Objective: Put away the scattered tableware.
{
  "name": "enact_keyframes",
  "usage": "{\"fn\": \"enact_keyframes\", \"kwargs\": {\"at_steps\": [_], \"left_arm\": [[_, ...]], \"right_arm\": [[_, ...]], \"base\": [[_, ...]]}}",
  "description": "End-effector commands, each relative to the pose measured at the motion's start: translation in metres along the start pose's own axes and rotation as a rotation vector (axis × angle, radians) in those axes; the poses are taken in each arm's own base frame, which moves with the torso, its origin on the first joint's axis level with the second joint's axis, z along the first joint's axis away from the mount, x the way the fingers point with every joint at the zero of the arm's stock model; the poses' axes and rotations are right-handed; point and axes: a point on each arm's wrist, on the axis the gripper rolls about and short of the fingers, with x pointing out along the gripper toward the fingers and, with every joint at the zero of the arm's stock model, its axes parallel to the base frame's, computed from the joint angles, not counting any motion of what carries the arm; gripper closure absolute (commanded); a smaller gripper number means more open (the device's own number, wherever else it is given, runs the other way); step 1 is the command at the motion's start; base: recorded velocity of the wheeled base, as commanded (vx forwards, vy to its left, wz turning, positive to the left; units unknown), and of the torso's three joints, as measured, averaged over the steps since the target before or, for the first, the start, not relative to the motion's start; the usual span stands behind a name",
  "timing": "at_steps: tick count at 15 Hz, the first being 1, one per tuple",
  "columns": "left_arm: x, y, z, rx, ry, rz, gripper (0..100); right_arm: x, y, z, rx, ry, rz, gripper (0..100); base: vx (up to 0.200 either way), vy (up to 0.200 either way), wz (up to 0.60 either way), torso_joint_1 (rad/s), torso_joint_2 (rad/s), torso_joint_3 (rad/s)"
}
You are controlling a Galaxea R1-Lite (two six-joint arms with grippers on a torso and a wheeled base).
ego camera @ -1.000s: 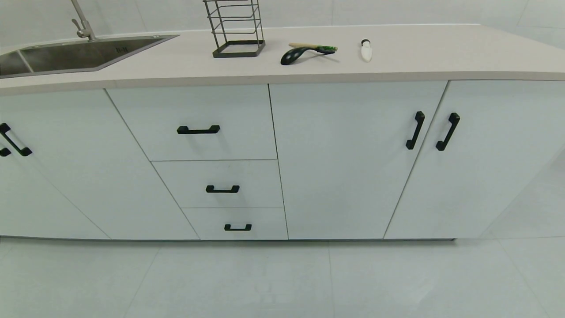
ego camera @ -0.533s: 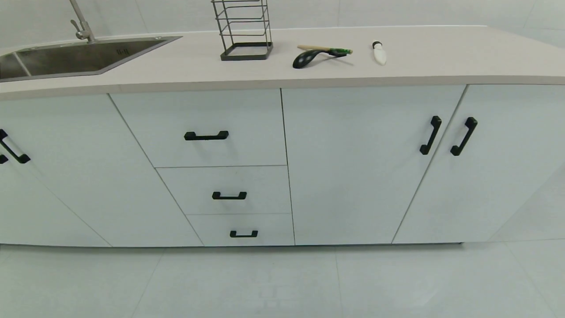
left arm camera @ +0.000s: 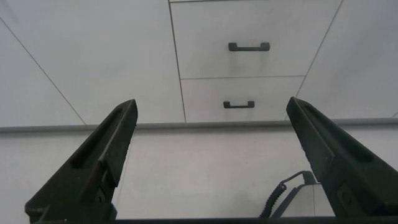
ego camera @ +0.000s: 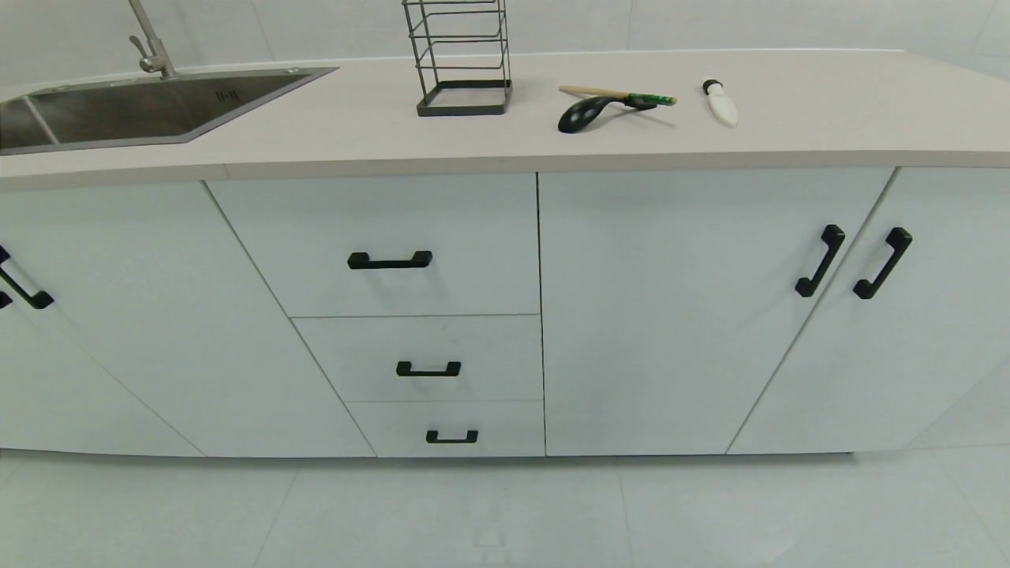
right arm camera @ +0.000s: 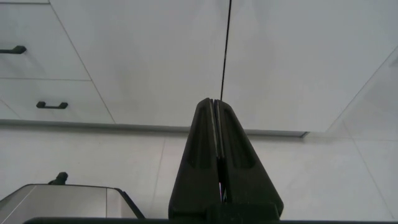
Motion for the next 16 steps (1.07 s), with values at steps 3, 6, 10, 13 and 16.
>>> {"fn": "enact_keyframes", "kwargs": {"at_steps": [3, 6, 10, 13, 16], "left_arm": [[0.0, 0.0, 0.0001, 0.0, -0.001, 0.0, 0], [0.0, 0.0, 0.0001, -0.003, -0.001, 0.0, 0], [0.0, 0.0, 0.0001, -0.005, -0.001, 0.0, 0], [0.0, 0.0001, 0.0002, 0.0, -0.002, 0.005, 0], [0.0, 0.0002, 0.0002, -0.038, -0.002, 0.01, 0]], "right_arm": [[0.0002, 0.0, 0.0001, 0.0, 0.002, -0.001, 100], [0.0002, 0.0, 0.0001, 0.002, 0.002, -0.001, 100], [0.0002, 0.0, 0.0001, 0.0, 0.002, -0.001, 100], [0.0002, 0.0, 0.0001, -0.004, 0.002, 0.001, 100], [0.0002, 0.0, 0.0001, -0.003, 0.002, 0.001, 100]], "base": [[0.2, 0.0, 0.0, 0.002, 0.0, -0.001], [0.0, 0.0, 0.0, 0.0, 0.0, 0.0], [0.0, 0.0, 0.0, 0.0, 0.0, 0.0], [0.0, 0.0, 0.0, 0.0, 0.0, 0.0], [0.0, 0.0, 0.6, 0.001, 0.0, 0.001]]}}
